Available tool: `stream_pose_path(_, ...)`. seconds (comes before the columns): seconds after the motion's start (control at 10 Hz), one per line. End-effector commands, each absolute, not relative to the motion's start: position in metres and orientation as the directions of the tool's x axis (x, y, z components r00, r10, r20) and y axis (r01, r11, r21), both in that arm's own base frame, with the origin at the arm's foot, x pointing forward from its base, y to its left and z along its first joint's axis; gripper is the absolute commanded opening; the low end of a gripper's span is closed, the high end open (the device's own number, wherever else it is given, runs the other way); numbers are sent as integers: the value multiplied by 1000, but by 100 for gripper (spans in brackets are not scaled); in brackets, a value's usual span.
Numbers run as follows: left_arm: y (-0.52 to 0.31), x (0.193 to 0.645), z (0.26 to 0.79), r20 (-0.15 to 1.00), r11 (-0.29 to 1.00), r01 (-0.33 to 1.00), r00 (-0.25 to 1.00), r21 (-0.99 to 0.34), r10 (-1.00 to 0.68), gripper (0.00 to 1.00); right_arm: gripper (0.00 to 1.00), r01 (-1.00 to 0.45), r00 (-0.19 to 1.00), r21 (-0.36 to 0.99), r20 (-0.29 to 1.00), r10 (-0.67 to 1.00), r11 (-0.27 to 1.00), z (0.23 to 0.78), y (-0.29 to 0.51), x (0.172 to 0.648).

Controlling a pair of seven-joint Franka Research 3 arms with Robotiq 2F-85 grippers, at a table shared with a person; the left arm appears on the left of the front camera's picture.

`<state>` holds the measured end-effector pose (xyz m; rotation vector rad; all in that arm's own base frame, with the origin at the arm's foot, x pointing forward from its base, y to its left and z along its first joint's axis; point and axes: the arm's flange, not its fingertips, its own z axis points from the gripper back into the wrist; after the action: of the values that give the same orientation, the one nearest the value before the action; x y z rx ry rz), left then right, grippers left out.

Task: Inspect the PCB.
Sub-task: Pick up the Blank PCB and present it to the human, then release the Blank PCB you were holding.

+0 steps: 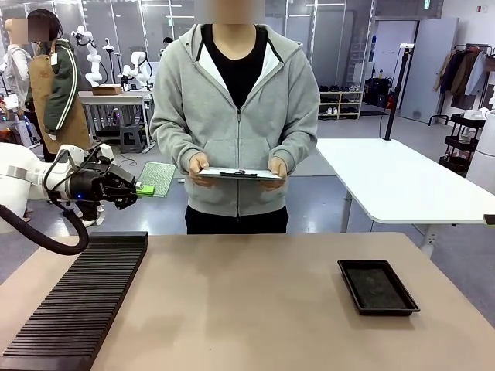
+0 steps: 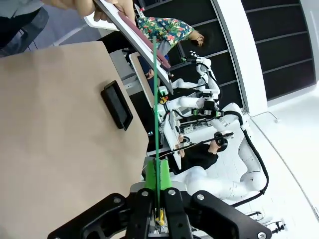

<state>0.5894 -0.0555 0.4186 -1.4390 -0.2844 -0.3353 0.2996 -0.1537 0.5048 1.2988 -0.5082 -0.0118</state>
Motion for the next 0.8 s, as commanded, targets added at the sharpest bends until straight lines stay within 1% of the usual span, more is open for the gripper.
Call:
stream_pose_path(0.0,-56,589,418,387,99,391,920,-915,-55,0,100,-295,881,914,373,-291,280,506,-153,302)
stream_pose_path(0.7,-56,589,418,387,99,391,920,-915,-55,0,100,-295,881,914,373,-291,280,506,-153,302)
